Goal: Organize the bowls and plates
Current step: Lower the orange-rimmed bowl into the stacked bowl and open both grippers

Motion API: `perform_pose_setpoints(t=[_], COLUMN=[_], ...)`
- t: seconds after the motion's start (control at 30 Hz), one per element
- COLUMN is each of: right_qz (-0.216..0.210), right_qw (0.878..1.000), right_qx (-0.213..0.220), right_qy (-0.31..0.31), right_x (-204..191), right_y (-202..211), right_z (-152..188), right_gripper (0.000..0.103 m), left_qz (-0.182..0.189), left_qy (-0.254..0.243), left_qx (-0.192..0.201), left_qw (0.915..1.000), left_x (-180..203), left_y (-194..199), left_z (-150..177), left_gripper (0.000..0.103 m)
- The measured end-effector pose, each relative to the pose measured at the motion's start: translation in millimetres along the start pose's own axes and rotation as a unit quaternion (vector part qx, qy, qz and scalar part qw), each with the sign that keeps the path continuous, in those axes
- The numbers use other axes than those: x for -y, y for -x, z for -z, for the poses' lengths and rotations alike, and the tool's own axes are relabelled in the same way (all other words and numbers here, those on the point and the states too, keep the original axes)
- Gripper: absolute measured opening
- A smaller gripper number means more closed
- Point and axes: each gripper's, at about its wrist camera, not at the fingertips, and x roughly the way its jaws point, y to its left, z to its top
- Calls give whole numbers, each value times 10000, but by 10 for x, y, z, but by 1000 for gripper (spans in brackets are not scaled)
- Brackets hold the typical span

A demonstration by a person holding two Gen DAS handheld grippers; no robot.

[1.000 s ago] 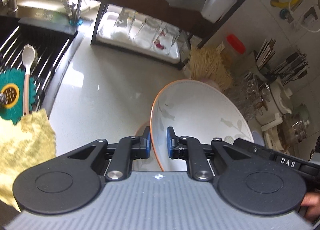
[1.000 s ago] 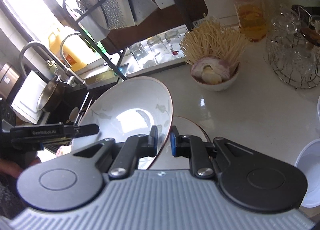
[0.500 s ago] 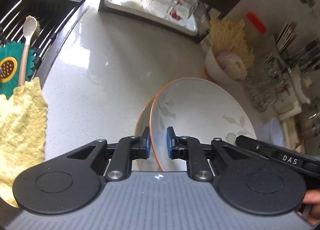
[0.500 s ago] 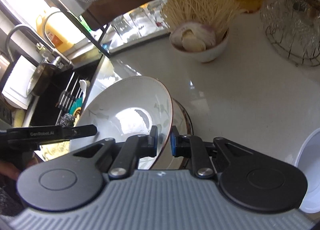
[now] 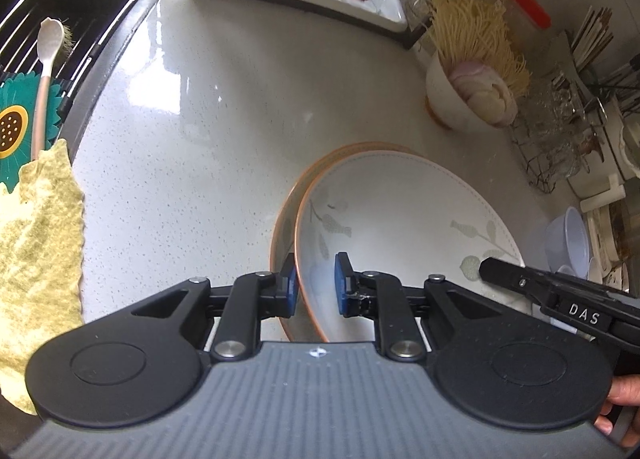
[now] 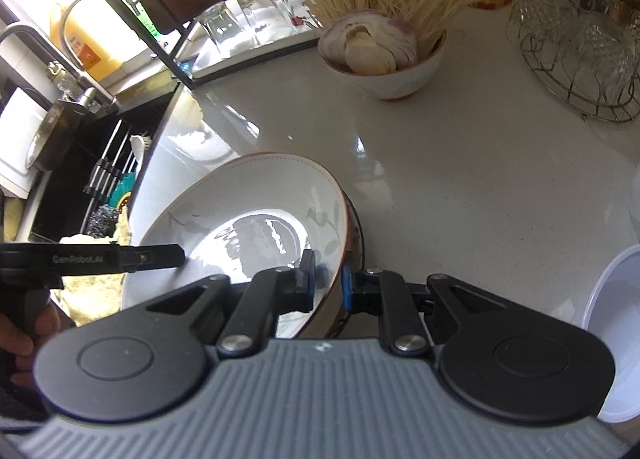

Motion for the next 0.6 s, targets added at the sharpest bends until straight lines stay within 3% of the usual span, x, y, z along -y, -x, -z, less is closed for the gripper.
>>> perform_pose_setpoints(t=[0.4,0.6], right_qz=[294,227], right_qw=[9994,9994], right_qx=[-166,-220], right_qy=[55,-119], right_x=[-9,32], right_y=[-99,-141], right_z=[-46,-37], right_gripper=[16,18], left_qz=[72,194], left_qy=[-45,57], left_qx=[-276,-294], left_qw=[9996,9994], left_x=[-9,-77], left_y=[-66,-7], left_z=[-13,-16], left_gripper=[23,23])
